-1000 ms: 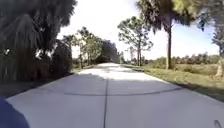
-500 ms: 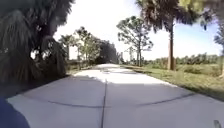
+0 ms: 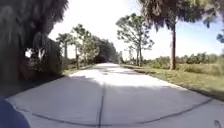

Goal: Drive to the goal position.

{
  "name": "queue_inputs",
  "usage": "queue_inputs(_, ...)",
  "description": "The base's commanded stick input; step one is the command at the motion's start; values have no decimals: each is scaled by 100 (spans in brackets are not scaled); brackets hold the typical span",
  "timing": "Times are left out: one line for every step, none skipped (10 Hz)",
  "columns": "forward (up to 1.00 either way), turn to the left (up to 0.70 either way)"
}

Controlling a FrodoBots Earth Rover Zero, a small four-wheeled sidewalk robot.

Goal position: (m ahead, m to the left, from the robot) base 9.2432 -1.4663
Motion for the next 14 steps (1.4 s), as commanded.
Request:
queue_inputs(70,19)
queue_inputs(70,35)
queue_inputs(70,35)
queue_inputs(70,35)
queue_inputs(70,35)
queue_inputs(70,35)
queue_inputs(70,35)
queue_inputs(70,35)
queue_inputs(70,35)
queue_inputs(70,35)
queue_inputs(70,35)
queue_inputs(70,35)
queue_inputs(70,35)
queue_inputs(70,35)
